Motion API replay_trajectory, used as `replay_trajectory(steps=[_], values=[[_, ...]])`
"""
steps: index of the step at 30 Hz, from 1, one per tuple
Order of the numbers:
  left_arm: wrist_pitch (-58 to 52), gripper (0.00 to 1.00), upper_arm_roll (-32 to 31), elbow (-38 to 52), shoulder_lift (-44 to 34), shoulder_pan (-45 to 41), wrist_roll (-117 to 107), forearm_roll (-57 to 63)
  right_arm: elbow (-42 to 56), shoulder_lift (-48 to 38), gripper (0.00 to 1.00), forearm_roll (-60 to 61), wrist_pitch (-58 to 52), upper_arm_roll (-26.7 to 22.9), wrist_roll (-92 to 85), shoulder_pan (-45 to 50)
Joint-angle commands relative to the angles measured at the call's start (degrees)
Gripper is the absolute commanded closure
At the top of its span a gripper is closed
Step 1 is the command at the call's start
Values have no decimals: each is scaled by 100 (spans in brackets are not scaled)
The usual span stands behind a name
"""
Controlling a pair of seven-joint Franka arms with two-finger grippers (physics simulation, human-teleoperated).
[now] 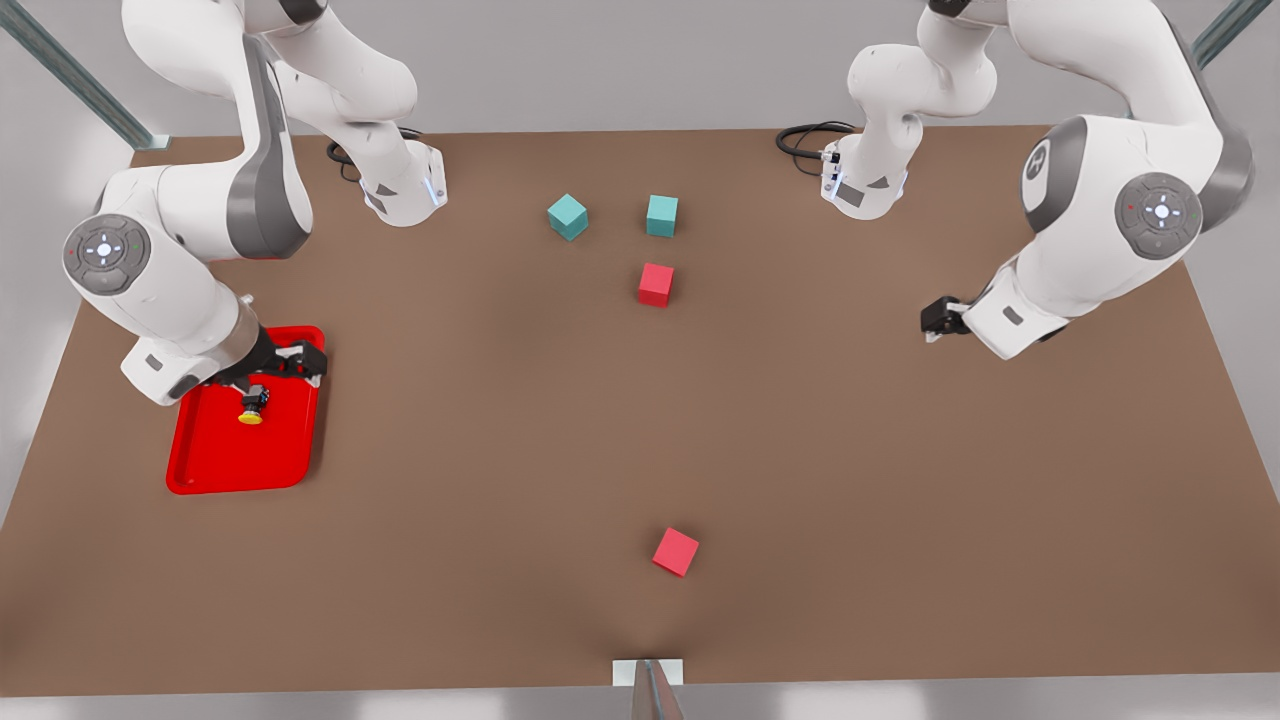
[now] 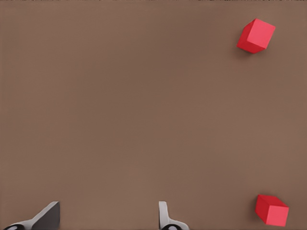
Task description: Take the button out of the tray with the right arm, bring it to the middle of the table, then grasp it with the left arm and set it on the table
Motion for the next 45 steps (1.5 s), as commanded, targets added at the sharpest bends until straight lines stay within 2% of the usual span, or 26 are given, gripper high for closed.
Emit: replay_trajectory(steps=[1,4,6,8,11,13,14,15,17,20,23,25,28,35,45], values=[[310,0,0,1,116,1,-161,33,5,20,0,29,201,2,22,-16],[398,0,0,1,248,1,-161,42,-83,134,0,196,34,-7,65,-139],[398,0,0,1,248,1,-161,42,-91,573,0,222,-89,-7,22,-270],[398,0,0,1,248,-8,-161,42,-144,881,0,442,-870,2,31,-622],[398,0,0,1,283,-8,-161,42,-12,1030,0,618,-880,2,75,-587],[398,0,0,1,292,-8,-161,42,-285,1277,0,592,-881,-7,-241,-1176],[398,0,0,1,292,-8,-161,42,-381,1224,0,565,-705,-7,-566,-1474],[398,0,0,1,292,-8,-161,42,-864,1154,0,407,-82,2,-883,-1773],[398,0,0,1,292,-8,-161,42,-2093,697,0,-111,1708,10,-1033,-2150],[398,0,0,1,292,-17,-161,42,-2903,741,0,-147,3803,11,-2570,-3030],[398,0,0,1,292,-17,-161,42,-3246,881,0,-147,4823,19,-3897,-3276],[398,0,0,1,292,-17,-161,42,-3765,916,0,-147,5966,37,-4566,-3452],[398,0,0,1,327,-17,-161,42,-3888,1004,0,-147,6045,54,-5348,-3461],[354,0,0,-8,371,-193,-179,77,-4600,1004,0,-129,6195,54,-5278,-3575],[362,0,0,-8,380,-184,-170,94,-4460,1540,0,-103,6300,54,-5252,-3751]])
